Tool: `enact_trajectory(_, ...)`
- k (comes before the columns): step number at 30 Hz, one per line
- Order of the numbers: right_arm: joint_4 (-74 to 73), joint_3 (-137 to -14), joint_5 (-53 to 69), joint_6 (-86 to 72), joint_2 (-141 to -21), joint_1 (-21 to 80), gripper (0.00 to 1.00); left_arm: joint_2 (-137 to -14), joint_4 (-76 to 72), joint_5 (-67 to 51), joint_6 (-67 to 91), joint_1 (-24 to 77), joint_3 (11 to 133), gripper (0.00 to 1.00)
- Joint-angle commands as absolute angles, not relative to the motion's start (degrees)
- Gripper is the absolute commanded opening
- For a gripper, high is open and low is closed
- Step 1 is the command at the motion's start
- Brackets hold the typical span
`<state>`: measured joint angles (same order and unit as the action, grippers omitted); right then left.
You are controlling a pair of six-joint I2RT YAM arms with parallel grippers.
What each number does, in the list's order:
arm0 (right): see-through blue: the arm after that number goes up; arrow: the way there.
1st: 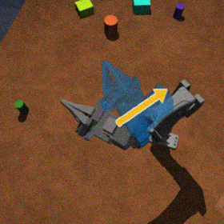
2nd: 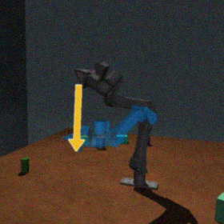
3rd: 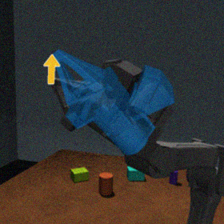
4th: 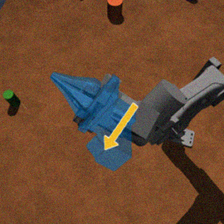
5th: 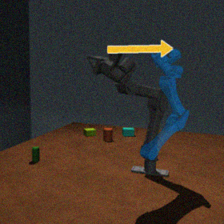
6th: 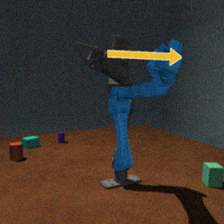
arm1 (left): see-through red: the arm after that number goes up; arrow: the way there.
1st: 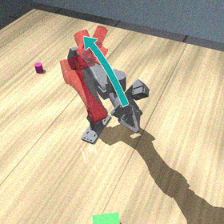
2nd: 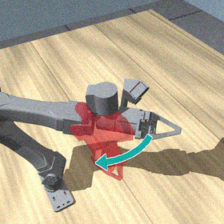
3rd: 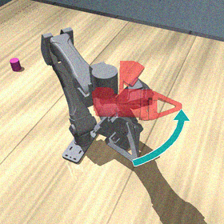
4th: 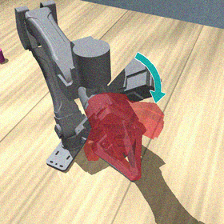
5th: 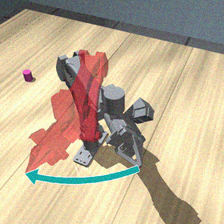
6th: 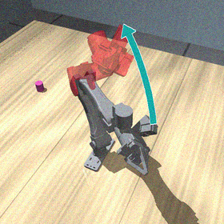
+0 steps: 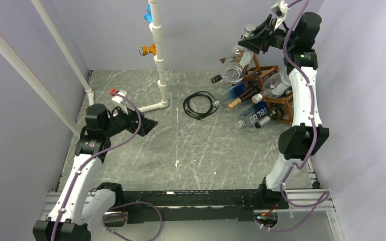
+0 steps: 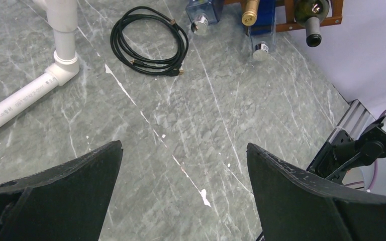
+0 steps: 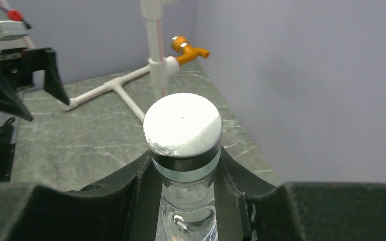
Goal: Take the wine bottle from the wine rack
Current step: Place the wine bottle at the center of the board.
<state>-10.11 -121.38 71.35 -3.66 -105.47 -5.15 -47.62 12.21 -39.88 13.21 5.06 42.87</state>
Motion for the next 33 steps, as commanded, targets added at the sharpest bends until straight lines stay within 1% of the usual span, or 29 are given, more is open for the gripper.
enact_trajectory(1,-4.2,-121.0,78.7,-4.2,-97.2,-4.4,0.00,-46.5,9.0,-42.5,13.7,4.7,42.3,0.99)
enact_trajectory(4,-8.4,-119.2,81.2,-1.8,-94.9,-4.1,0.00,-46.6,8.5,-43.7,13.8,4.7,42.2,0.99)
enact_trajectory(10,-21.9,-115.5,83.1,7.3,-91.0,-2.9,0.00,-46.4,7.3,-45.4,14.0,4.8,41.8,0.99)
enact_trajectory(14,-34.4,-112.4,81.8,19.2,-87.7,-0.5,0.00,-46.5,5.9,-46.2,15.0,5.0,41.1,0.99)
enact_trajectory(20,-54.7,-105.9,75.8,40.9,-82.8,7.3,0.00,-45.4,5.0,-44.8,16.1,7.9,40.4,0.99)
enact_trajectory(23,-58.8,-100.5,75.0,48.5,-80.2,10.4,0.00,-44.7,5.8,-42.6,15.5,10.8,41.0,0.99)
enact_trajectory(28,-63.0,-93.3,74.1,56.2,-77.1,15.1,0.00,-43.4,5.4,-39.1,15.9,15.3,40.9,0.99)
enact_trajectory(33,-65.0,-86.7,74.6,62.8,-75.7,17.3,0.00,-41.6,3.1,-36.2,17.2,17.7,39.1,0.99)
